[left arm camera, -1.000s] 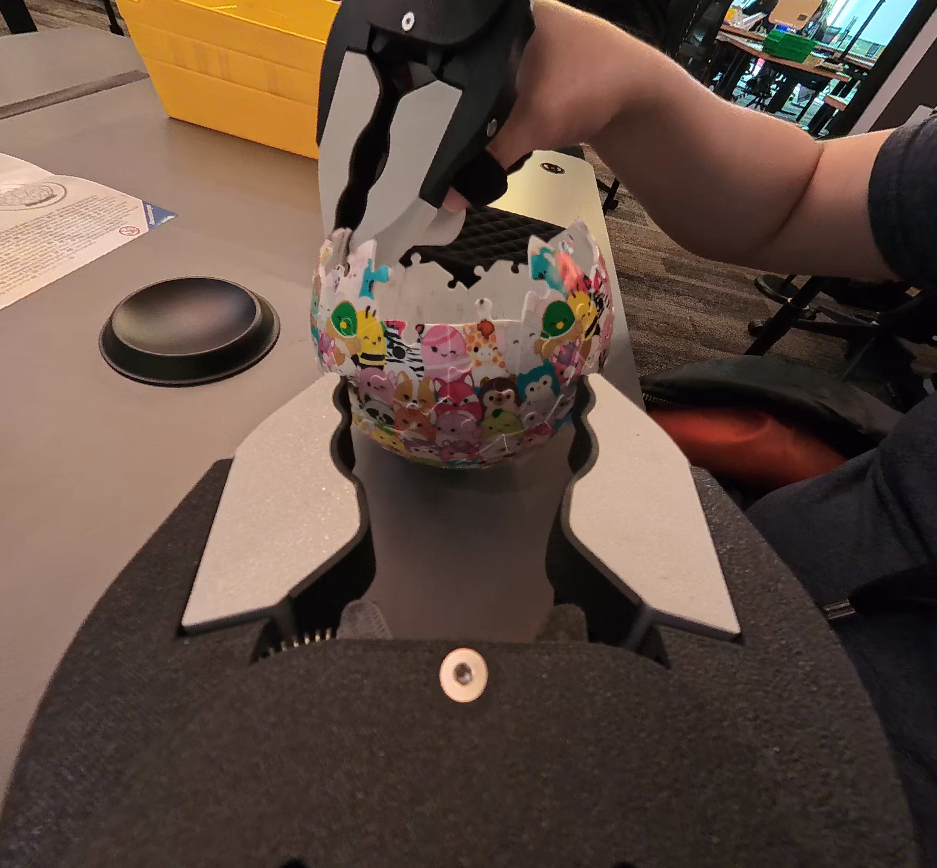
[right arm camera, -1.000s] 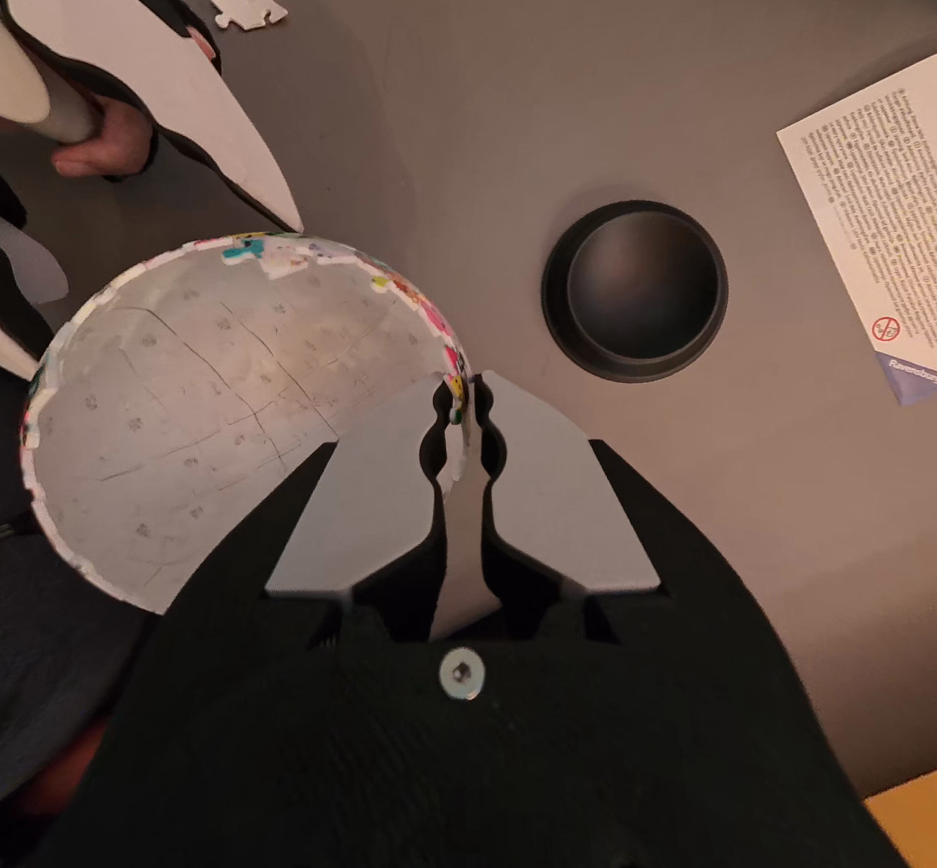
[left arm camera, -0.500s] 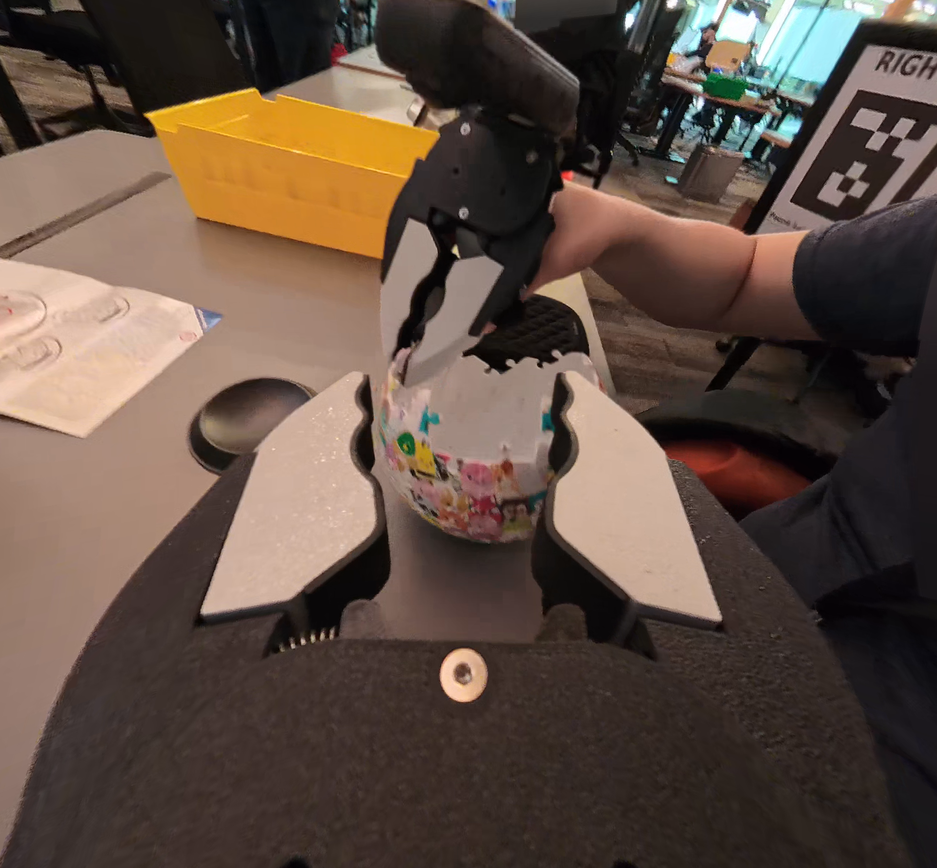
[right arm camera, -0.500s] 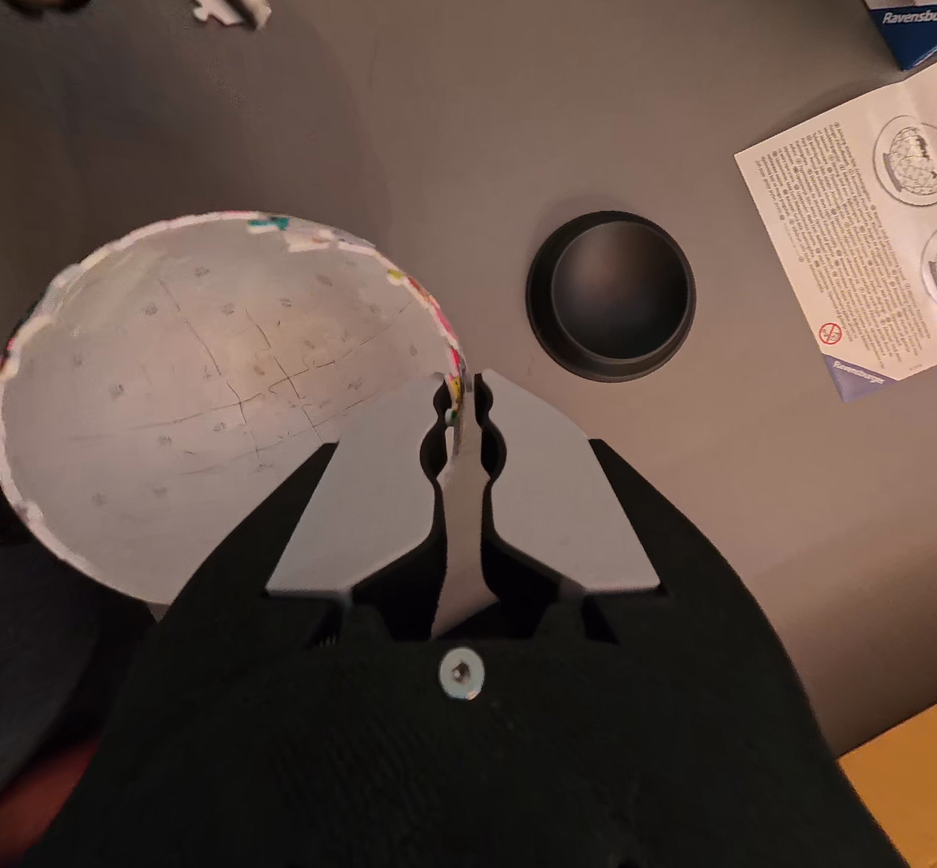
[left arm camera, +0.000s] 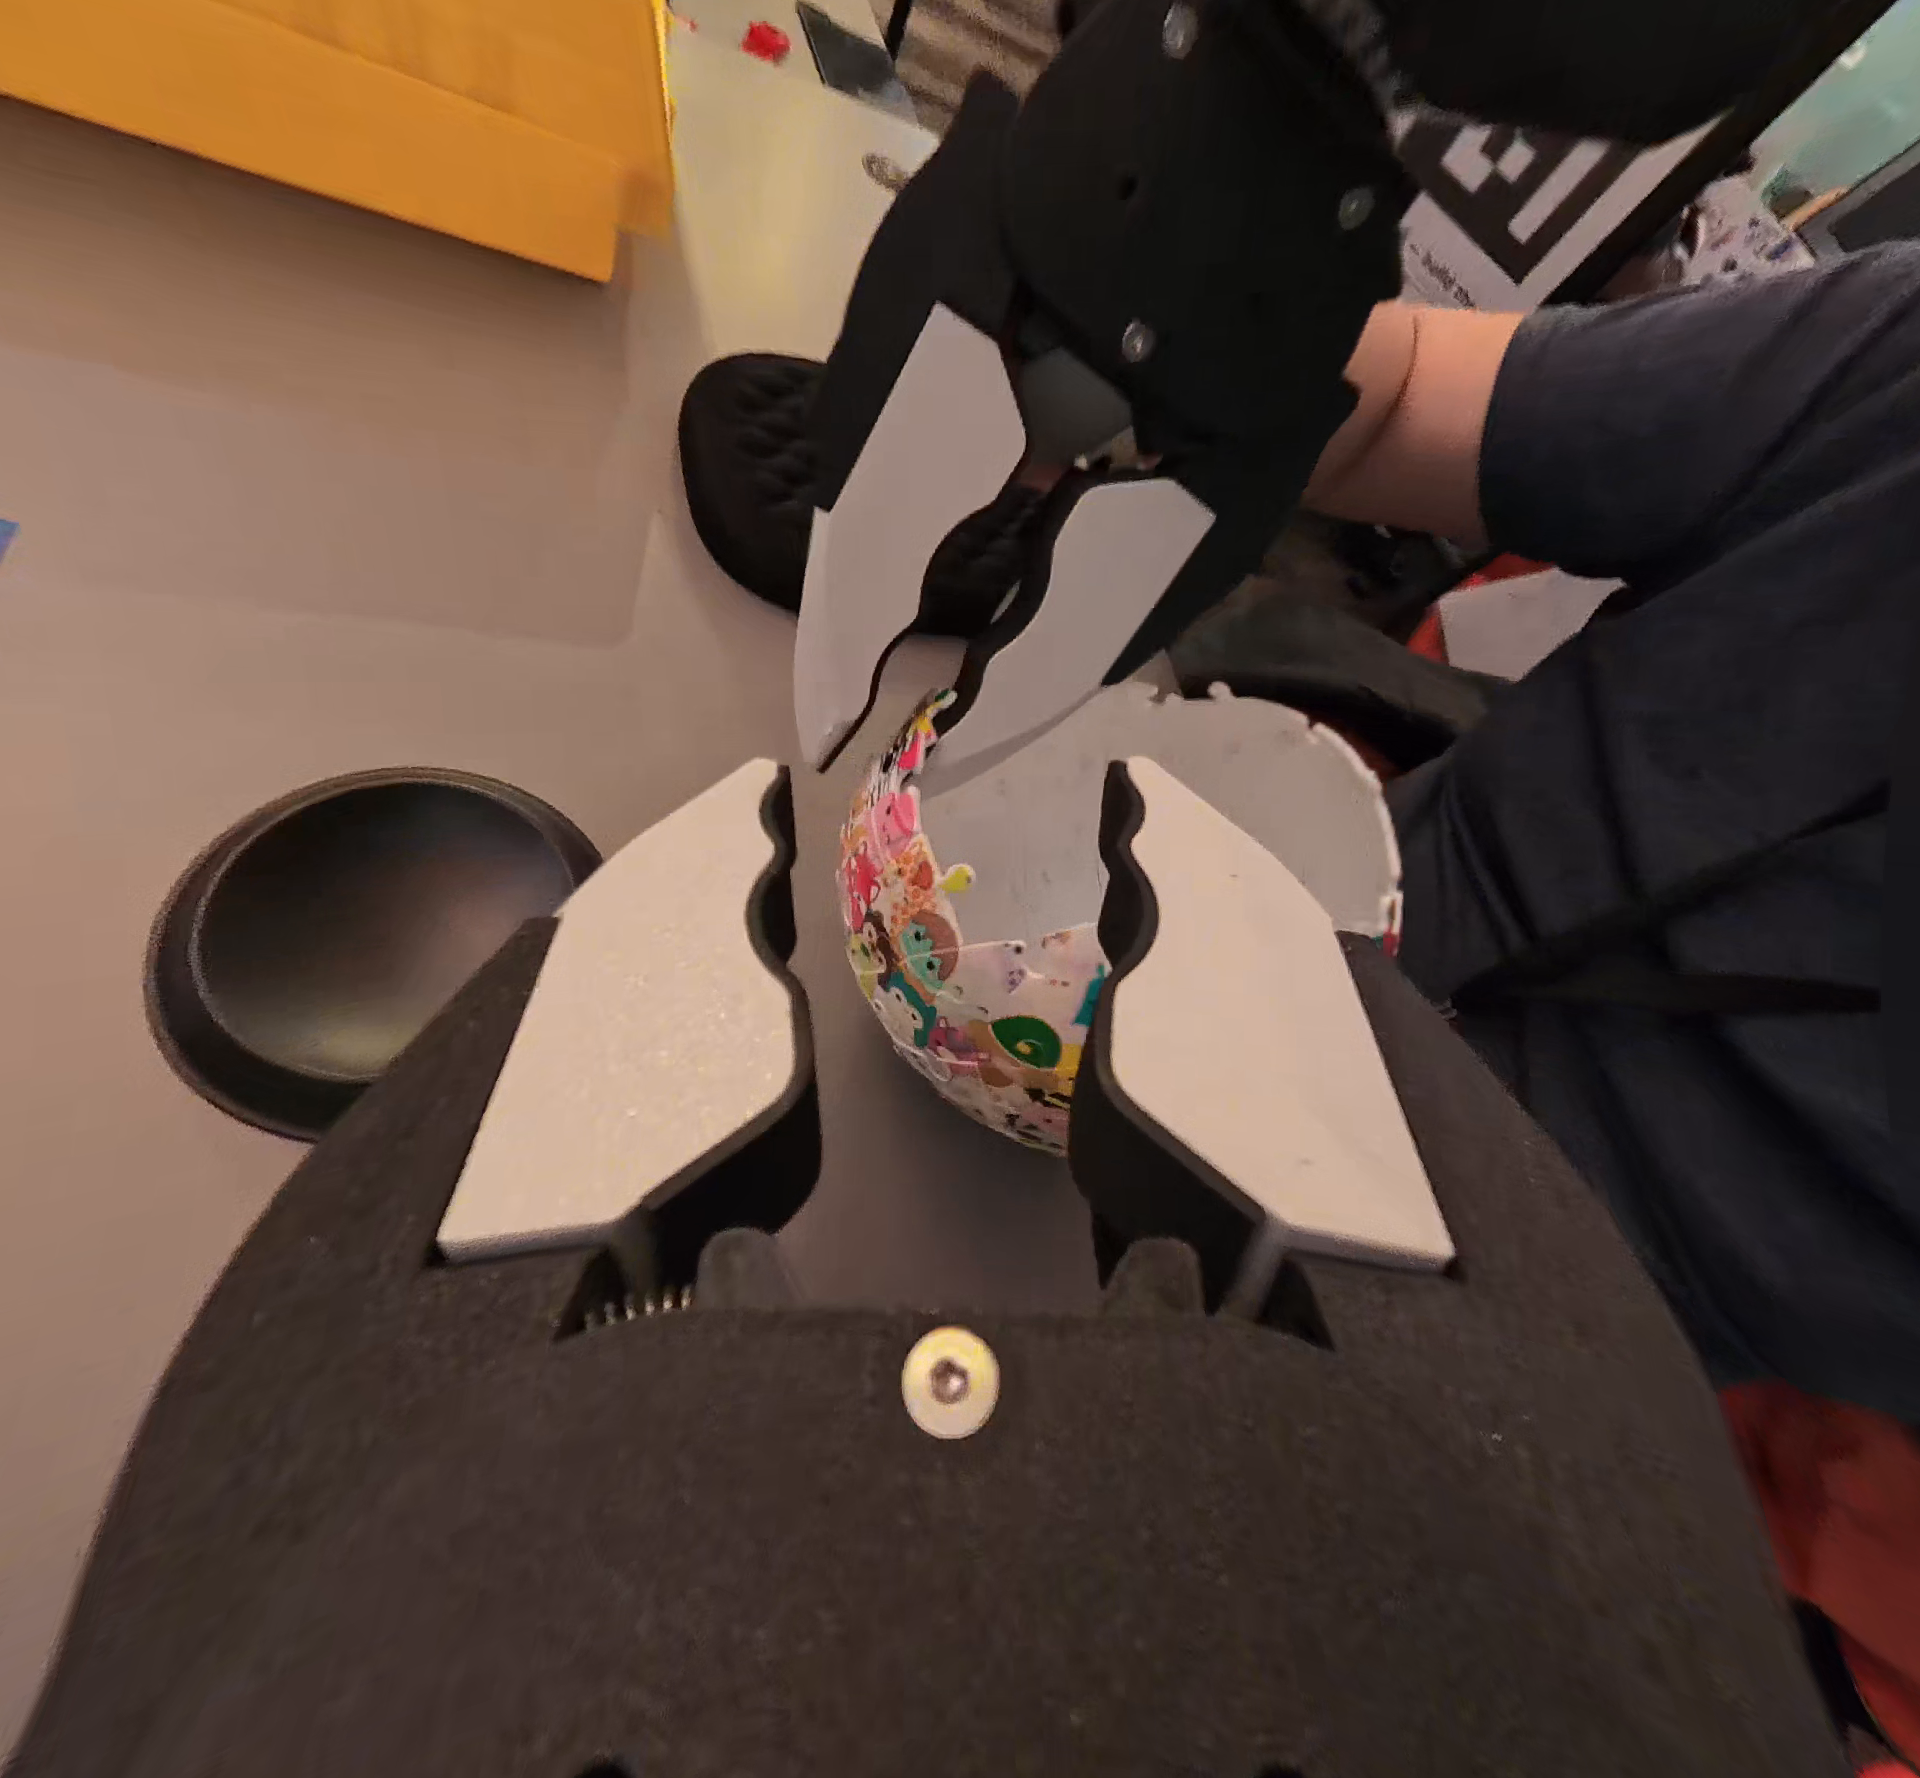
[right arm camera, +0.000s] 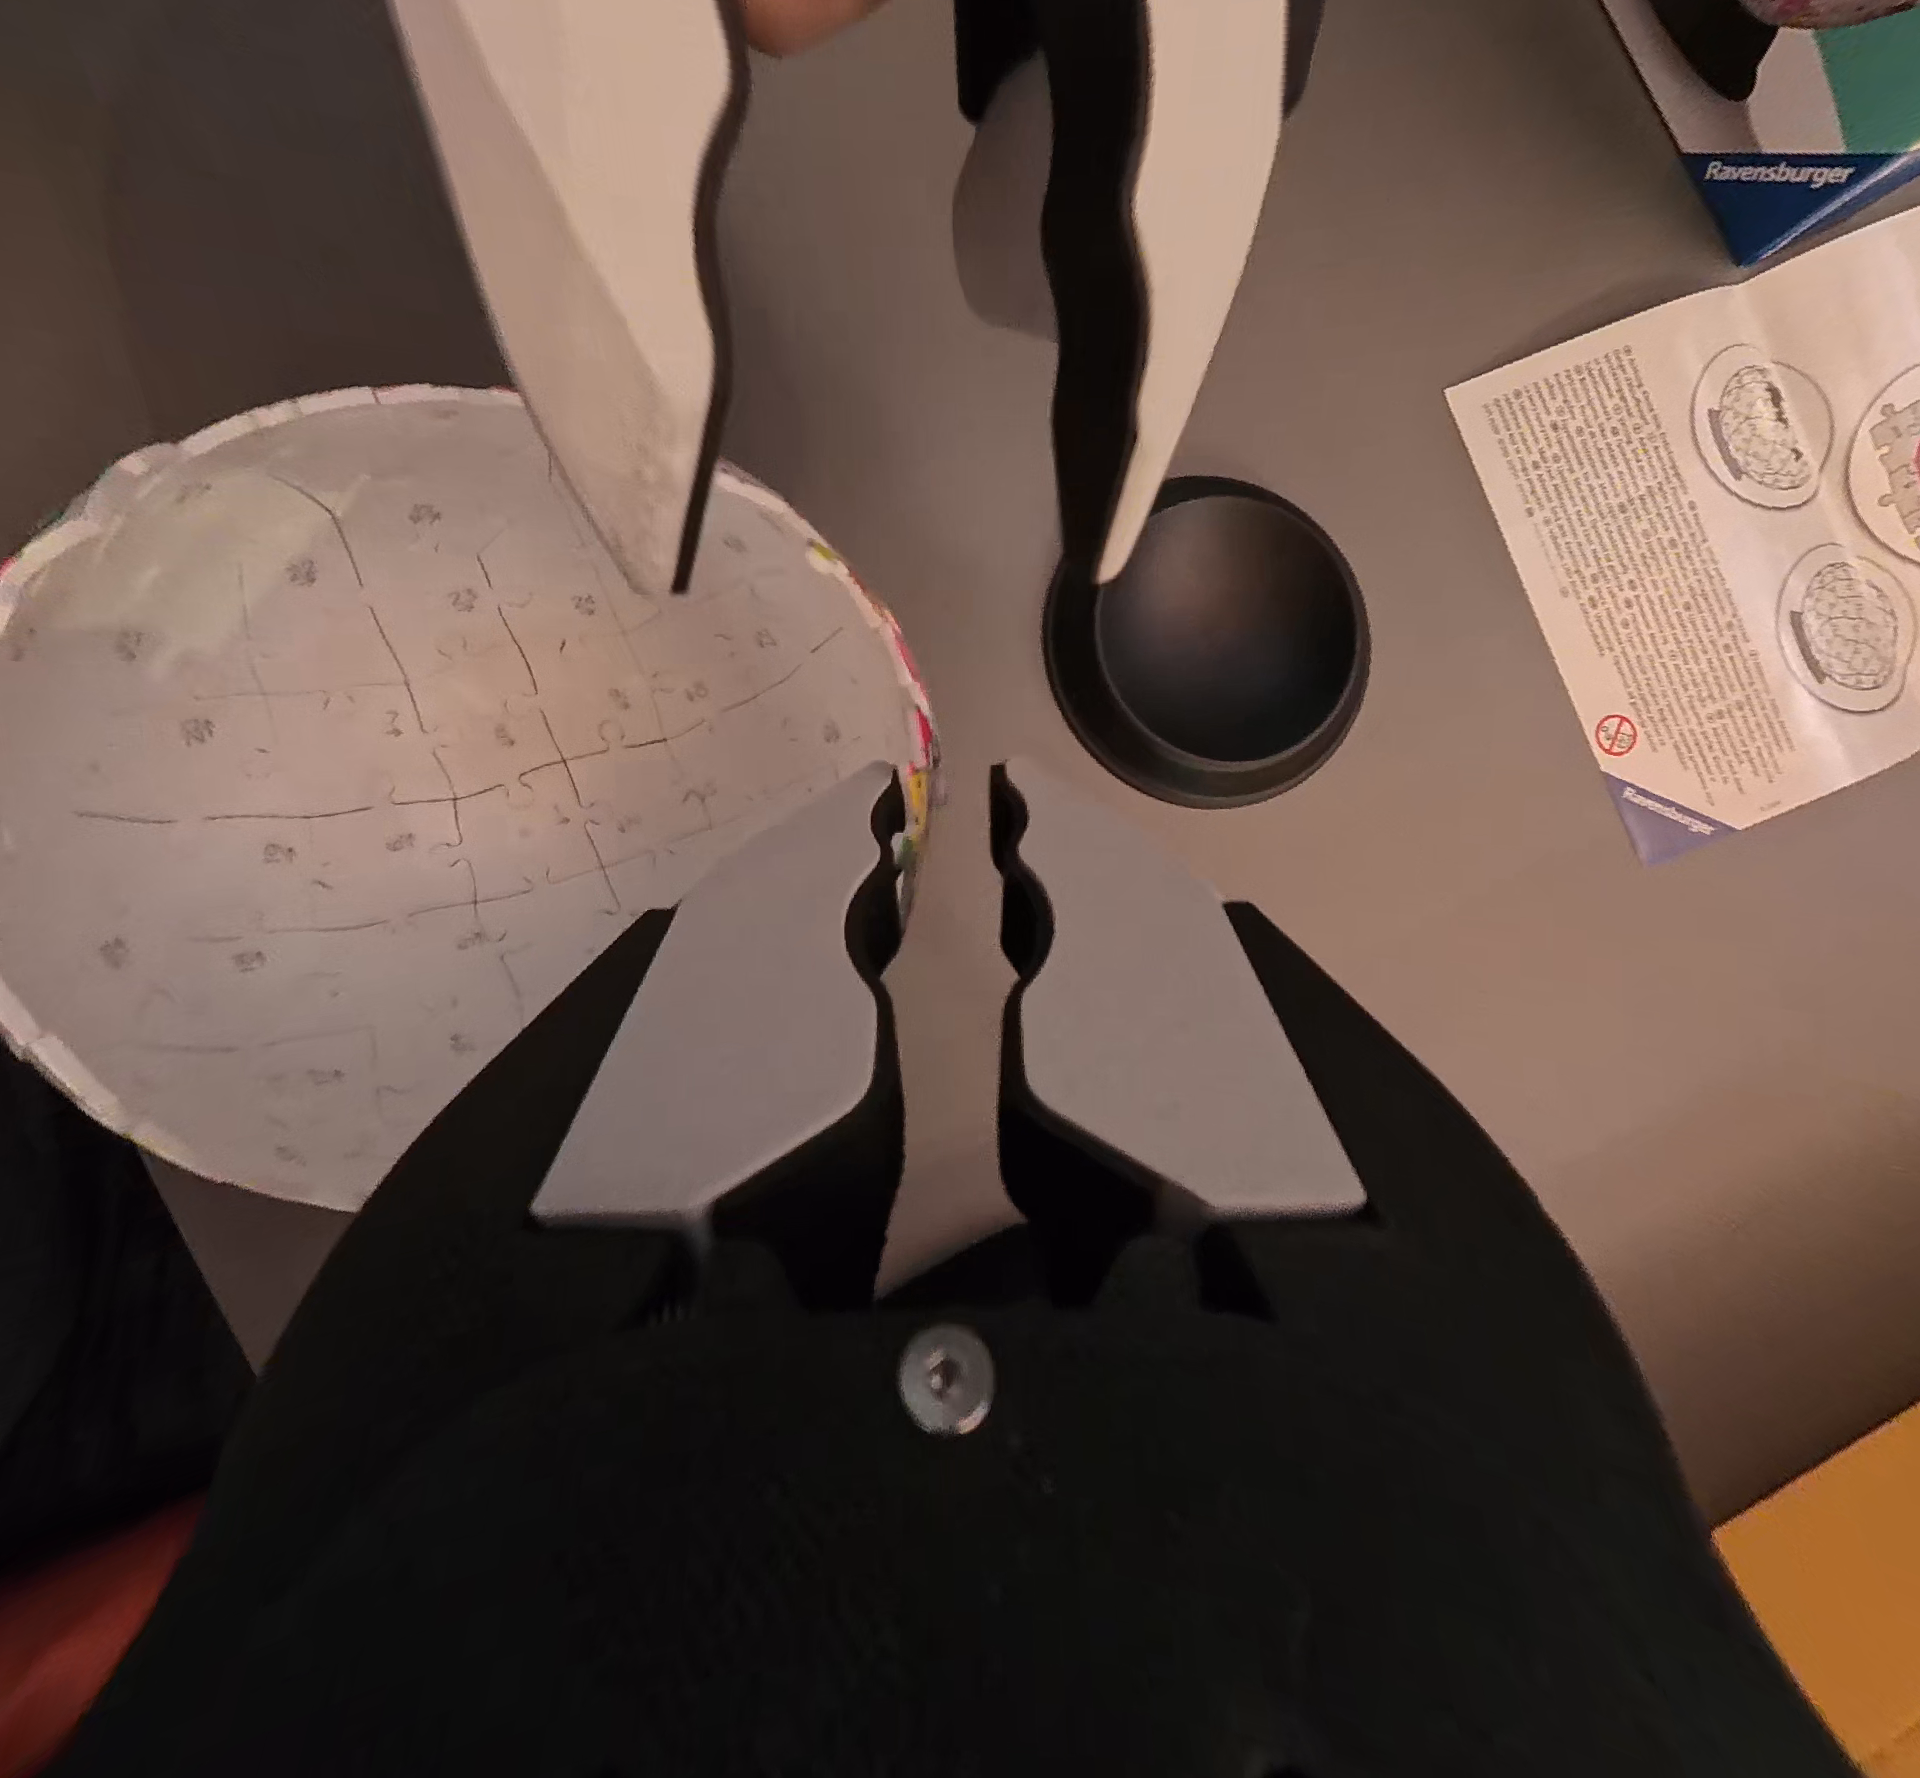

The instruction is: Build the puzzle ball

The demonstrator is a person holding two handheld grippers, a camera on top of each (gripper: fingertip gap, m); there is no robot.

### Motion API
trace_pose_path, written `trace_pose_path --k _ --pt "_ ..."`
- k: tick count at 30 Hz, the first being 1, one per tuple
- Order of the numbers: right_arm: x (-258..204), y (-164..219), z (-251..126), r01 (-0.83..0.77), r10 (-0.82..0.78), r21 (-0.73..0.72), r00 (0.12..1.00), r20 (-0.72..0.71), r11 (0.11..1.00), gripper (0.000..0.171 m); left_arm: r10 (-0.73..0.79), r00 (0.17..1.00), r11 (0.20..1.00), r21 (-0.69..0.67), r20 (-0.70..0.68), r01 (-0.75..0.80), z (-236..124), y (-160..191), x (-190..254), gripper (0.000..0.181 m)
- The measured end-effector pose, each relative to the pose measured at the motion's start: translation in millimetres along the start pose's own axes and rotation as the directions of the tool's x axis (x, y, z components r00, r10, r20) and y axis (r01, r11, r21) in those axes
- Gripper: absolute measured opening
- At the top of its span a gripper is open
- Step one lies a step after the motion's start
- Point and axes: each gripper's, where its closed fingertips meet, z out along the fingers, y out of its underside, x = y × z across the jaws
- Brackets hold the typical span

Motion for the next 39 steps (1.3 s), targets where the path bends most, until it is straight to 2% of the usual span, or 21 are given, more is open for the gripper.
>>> trace_pose_path --k 5,12,20,24,39 --pt "0 5 2 0.001 -0.001 -0.023 1.000 0.012 1.000 0.014 -0.018 0.997 0.997 -0.081 -0.074 0.012 15 15 1 0.054" --pt "-1 7 1 0.001 -0.001 -0.029 1.000 0.024 1.000 0.014 -0.052 0.982 0.993 -0.113 -0.182 0.031 25 13 3 0.049" --pt "-1 11 -1 0.023 -0.022 -0.045 1.000 0.008 0.999 0.014 -0.033 0.979 0.996 -0.090 -0.202 0.015 26 17 7 0.045" --pt "-4 11 0 -0.002 0.003 -0.041 0.999 0.035 0.999 0.007 -0.037 0.977 0.998 -0.064 -0.211 0.024 26 16 6 0.044" --pt "-3 8 3 -0.086 0.086 -0.007 0.996 0.040 0.996 0.006 -0.062 0.971 0.998 -0.037 -0.229 0.055 25 17 4 0.044"
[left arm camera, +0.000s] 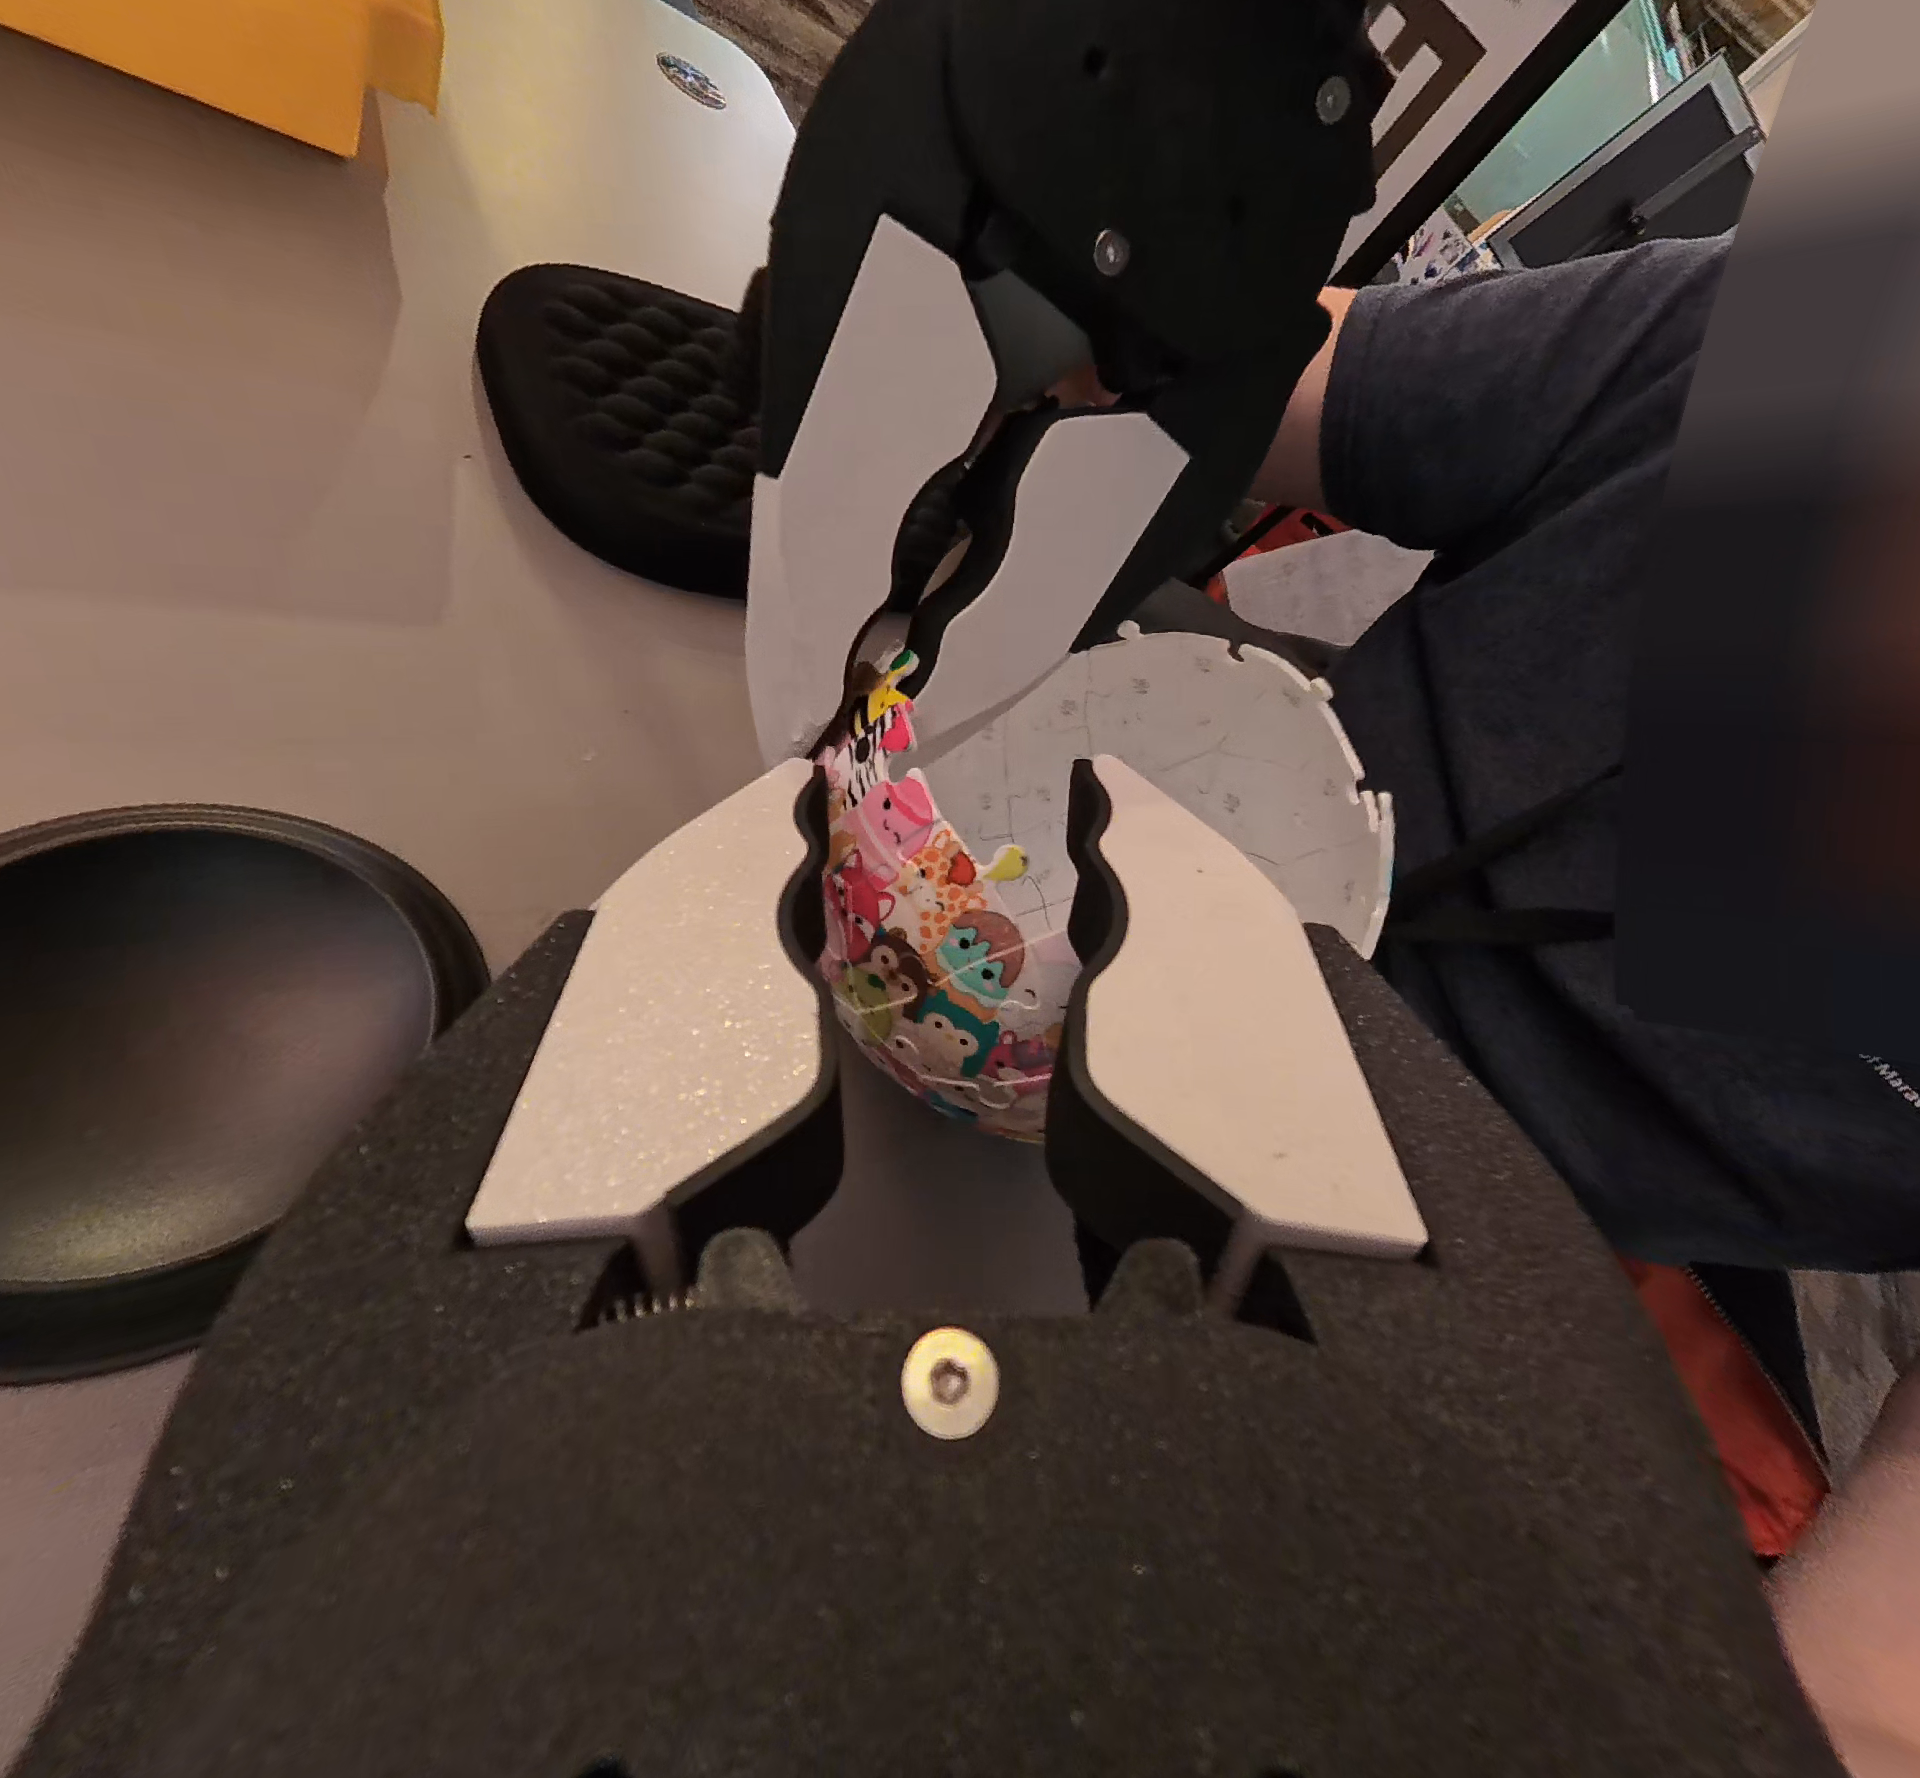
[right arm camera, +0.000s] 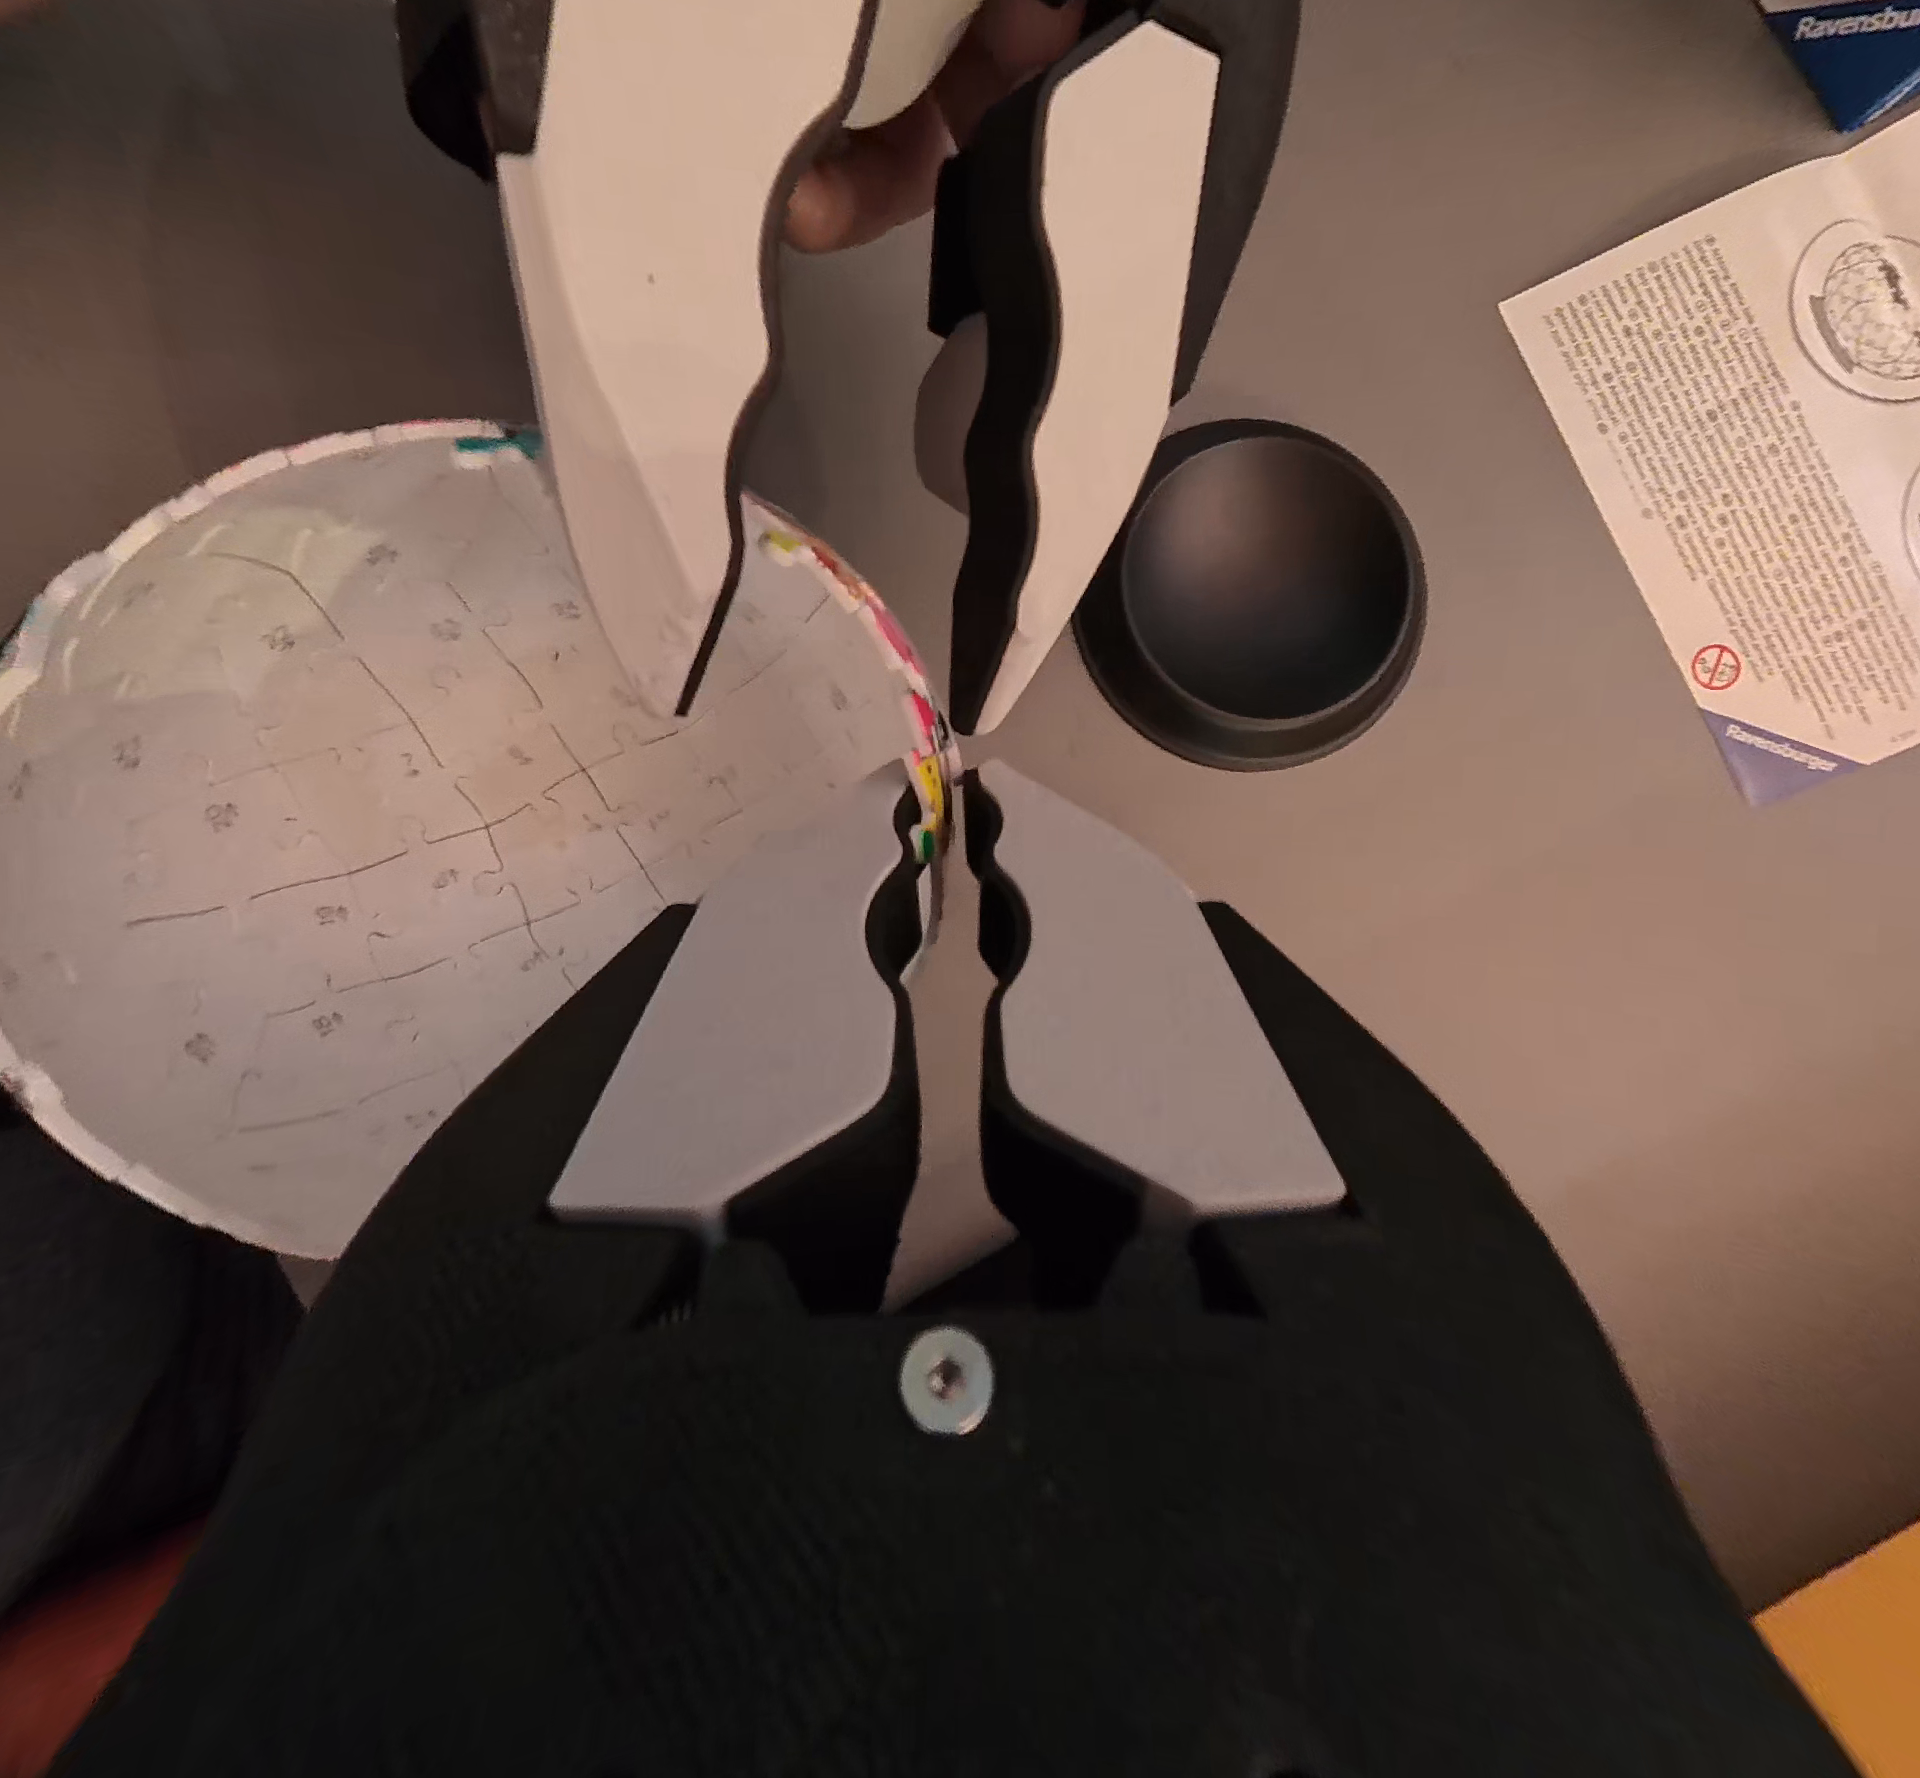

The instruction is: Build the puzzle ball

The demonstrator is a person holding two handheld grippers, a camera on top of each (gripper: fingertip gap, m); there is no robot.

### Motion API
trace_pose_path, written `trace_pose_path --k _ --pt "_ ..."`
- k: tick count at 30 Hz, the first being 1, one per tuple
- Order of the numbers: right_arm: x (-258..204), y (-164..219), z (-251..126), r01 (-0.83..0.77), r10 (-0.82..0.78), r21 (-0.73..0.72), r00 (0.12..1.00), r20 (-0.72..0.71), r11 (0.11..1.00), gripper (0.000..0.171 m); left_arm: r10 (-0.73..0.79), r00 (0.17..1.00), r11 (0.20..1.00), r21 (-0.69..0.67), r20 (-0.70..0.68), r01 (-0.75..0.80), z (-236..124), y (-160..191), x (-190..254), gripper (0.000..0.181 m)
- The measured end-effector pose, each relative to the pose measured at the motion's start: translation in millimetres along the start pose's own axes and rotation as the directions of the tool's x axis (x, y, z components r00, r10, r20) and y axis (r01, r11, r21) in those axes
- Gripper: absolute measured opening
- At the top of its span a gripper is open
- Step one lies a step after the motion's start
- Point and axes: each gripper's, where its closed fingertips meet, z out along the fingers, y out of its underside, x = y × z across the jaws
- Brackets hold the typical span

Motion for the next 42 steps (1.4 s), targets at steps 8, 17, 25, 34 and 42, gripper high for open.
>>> trace_pose_path --k 8,17,25,34,42 --pt "3.0 -1.1 0.0 -0.043 0.043 0.017 0.998 -0.038 0.999 0.006 0.009 1.000 0.999 0.040 -0.002 -0.009 -1.1 -1.3 -2.0 0.043" --pt "5.3 -0.5 1.1 -0.084 0.085 0.028 0.996 -0.023 0.996 0.006 -0.013 1.000 0.997 0.070 -0.021 0.014 -1.8 -2.3 -5.9 0.041" --pt "5.7 -0.2 1.5 -0.070 0.071 0.023 0.997 -0.025 0.997 0.006 -0.016 0.999 0.997 0.081 -0.031 0.018 -2.2 -1.6 -7.6 0.040" --pt "5.6 0.8 2.0 -0.178 0.179 0.046 0.984 -0.006 0.983 0.006 -0.016 1.000 0.997 0.073 -0.012 0.016 -1.0 -1.3 -9.1 0.038" --pt "3.3 -1.2 0.7 -0.006 0.007 0.022 0.999 -0.043 1.000 0.006 -0.004 1.000 0.998 0.060 -0.020 0.006 -1.2 -0.3 -5.8 0.038"
